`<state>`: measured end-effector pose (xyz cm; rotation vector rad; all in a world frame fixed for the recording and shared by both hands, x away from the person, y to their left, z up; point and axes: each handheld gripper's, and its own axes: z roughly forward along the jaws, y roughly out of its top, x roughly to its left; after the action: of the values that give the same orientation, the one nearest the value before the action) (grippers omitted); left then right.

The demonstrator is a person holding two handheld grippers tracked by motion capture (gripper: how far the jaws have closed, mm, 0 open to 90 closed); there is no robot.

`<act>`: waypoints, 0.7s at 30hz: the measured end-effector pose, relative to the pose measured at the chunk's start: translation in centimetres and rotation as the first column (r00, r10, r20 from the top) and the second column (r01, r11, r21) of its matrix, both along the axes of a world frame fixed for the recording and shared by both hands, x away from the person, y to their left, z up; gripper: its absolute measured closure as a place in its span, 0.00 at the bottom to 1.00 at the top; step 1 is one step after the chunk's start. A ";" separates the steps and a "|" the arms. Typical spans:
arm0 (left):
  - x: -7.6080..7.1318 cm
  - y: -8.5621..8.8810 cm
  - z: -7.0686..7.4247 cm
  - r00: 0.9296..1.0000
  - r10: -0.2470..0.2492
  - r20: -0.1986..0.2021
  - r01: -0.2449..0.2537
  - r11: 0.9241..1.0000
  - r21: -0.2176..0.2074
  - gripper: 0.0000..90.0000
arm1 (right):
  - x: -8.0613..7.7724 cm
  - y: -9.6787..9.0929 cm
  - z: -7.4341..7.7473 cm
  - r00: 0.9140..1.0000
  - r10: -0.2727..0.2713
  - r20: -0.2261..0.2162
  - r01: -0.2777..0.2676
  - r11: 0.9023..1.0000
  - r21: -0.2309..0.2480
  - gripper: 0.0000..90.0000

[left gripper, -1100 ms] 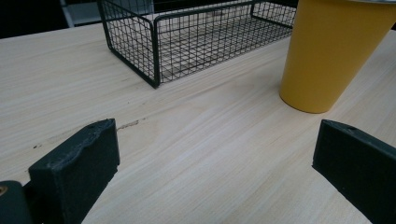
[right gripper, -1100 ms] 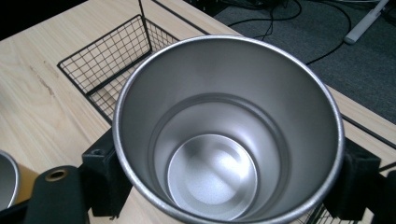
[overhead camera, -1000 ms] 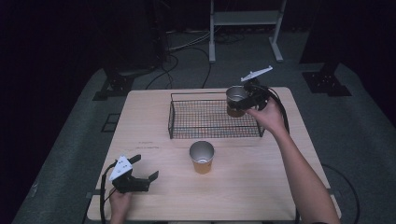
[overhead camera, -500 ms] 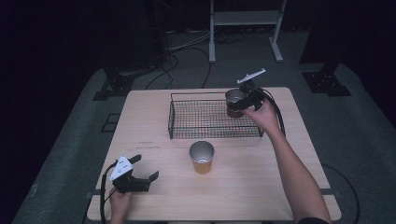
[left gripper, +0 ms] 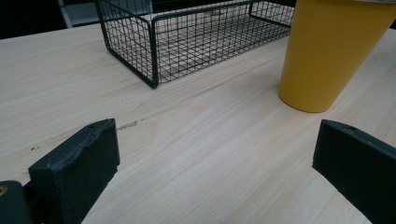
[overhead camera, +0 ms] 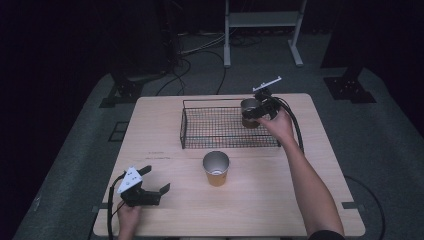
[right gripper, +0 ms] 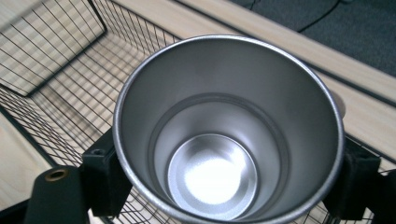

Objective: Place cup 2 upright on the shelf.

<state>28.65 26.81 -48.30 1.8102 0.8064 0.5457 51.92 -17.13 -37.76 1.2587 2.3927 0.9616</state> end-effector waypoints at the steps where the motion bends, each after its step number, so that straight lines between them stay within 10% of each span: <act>1: 0.0 0.0 0.0 1.000 0.000 0.000 0.000 1.000 0.000 0.00 | 0.1 0.1 -0.3 1.000 -0.003 -0.005 0.003 1.000 -0.009 0.20; 21: 0.1 0.0 0.0 1.000 -0.004 -0.006 0.004 1.000 0.004 0.00 | 0.8 0.1 -4.0 0.995 -0.080 -0.066 0.074 0.994 -0.086 0.20</act>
<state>28.72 26.76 -48.31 1.8177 0.8059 0.5402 52.68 -17.03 -41.78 1.3633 2.3902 0.8000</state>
